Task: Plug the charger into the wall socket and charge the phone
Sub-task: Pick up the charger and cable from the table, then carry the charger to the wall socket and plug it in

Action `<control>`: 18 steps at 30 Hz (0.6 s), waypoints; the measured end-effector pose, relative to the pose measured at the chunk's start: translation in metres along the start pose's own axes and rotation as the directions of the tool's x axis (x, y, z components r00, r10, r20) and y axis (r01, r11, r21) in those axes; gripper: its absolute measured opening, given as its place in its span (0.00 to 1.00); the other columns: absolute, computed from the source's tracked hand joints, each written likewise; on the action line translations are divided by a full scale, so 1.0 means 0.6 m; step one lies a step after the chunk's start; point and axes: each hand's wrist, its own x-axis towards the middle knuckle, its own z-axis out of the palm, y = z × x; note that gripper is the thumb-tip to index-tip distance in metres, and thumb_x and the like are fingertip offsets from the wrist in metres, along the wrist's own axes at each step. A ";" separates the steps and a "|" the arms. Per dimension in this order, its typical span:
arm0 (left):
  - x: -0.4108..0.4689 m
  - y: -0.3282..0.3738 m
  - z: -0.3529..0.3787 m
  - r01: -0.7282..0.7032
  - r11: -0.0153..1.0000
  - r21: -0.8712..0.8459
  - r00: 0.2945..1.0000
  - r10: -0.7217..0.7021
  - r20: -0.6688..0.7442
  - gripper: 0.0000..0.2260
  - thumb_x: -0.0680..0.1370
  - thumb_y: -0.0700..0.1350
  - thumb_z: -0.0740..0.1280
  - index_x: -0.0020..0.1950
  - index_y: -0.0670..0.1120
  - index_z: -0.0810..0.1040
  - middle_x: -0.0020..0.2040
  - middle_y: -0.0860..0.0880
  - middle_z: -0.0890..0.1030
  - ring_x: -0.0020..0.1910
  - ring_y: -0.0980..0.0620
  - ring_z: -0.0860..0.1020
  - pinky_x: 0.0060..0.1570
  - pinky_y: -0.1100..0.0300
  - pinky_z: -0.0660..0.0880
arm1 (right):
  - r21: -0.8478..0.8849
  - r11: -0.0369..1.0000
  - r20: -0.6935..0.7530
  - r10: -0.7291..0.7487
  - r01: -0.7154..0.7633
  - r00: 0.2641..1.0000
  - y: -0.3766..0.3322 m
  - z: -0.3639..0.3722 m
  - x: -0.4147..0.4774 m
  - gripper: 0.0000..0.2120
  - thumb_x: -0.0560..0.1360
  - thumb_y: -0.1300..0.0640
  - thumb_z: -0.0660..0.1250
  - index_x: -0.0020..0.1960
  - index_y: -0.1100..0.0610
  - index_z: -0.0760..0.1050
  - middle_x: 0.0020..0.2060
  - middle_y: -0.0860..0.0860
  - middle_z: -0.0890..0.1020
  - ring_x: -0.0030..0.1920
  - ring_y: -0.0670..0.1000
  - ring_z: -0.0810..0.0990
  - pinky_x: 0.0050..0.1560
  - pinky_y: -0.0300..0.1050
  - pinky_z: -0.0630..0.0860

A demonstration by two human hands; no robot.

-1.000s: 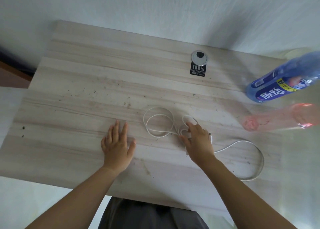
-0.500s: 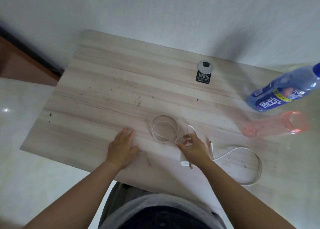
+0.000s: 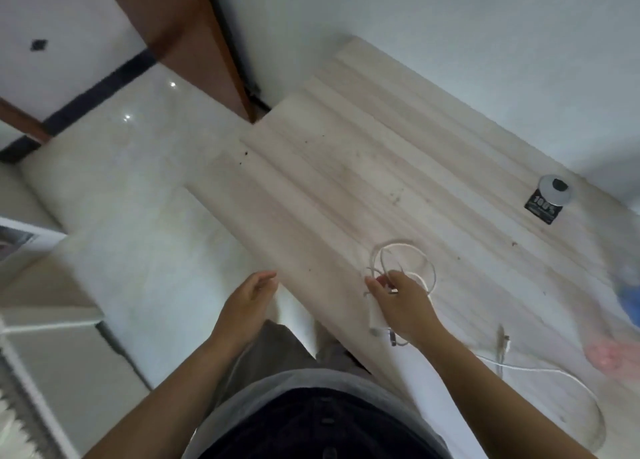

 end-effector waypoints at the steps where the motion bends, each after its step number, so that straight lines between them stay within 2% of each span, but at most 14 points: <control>1: -0.011 -0.013 -0.023 0.017 0.998 -0.055 0.999 -0.019 -0.028 0.06 0.77 0.55 0.59 0.50 0.63 0.75 0.52 0.61 0.78 0.53 0.62 0.76 0.46 0.70 0.67 | -0.025 0.999 0.033 -0.025 0.026 0.999 -0.027 0.015 -0.003 0.12 0.75 0.44 0.63 0.37 0.50 0.72 0.32 0.44 0.77 0.26 0.39 0.75 0.18 0.29 0.65; 4: -0.040 -0.057 -0.096 0.047 0.981 -0.189 0.990 -0.071 -0.123 0.07 0.75 0.59 0.58 0.47 0.66 0.75 0.52 0.62 0.79 0.54 0.62 0.76 0.47 0.67 0.67 | -0.105 0.983 0.156 -0.131 0.148 0.979 -0.115 0.072 -0.014 0.14 0.75 0.42 0.61 0.36 0.48 0.70 0.32 0.44 0.77 0.31 0.42 0.76 0.27 0.35 0.66; 7: -0.063 -0.109 -0.174 0.047 0.951 -0.306 0.969 -0.118 -0.216 0.07 0.77 0.57 0.58 0.47 0.65 0.76 0.51 0.62 0.80 0.54 0.62 0.76 0.46 0.68 0.67 | -0.138 0.952 0.268 -0.228 0.272 0.936 -0.206 0.152 -0.031 0.14 0.75 0.43 0.61 0.34 0.48 0.69 0.30 0.44 0.78 0.32 0.45 0.77 0.30 0.39 0.67; 13: -0.131 -0.235 -0.351 0.026 0.871 -0.491 0.903 -0.231 -0.362 0.09 0.77 0.57 0.58 0.49 0.66 0.77 0.51 0.62 0.82 0.54 0.66 0.76 0.50 0.67 0.68 | -0.170 0.851 0.509 -0.356 0.497 0.784 -0.372 0.368 -0.077 0.12 0.75 0.43 0.61 0.37 0.48 0.71 0.33 0.41 0.78 0.34 0.39 0.77 0.29 0.32 0.66; 16: -0.163 -0.300 -0.429 0.012 0.840 -0.542 0.831 -0.310 -0.463 0.09 0.78 0.56 0.57 0.48 0.65 0.76 0.51 0.62 0.81 0.54 0.65 0.76 0.53 0.62 0.69 | -0.153 0.805 0.620 -0.374 0.573 0.690 -0.448 0.486 -0.102 0.12 0.75 0.43 0.61 0.38 0.50 0.71 0.35 0.42 0.78 0.34 0.38 0.78 0.30 0.31 0.68; 18: -0.183 -0.336 -0.472 0.005 0.819 -0.574 0.778 -0.364 -0.512 0.08 0.78 0.55 0.57 0.49 0.64 0.76 0.52 0.61 0.81 0.54 0.63 0.76 0.54 0.60 0.68 | -0.113 0.789 0.672 -0.387 0.604 0.631 -0.494 0.556 -0.123 0.13 0.76 0.45 0.62 0.38 0.52 0.71 0.35 0.43 0.77 0.31 0.31 0.76 0.27 0.26 0.68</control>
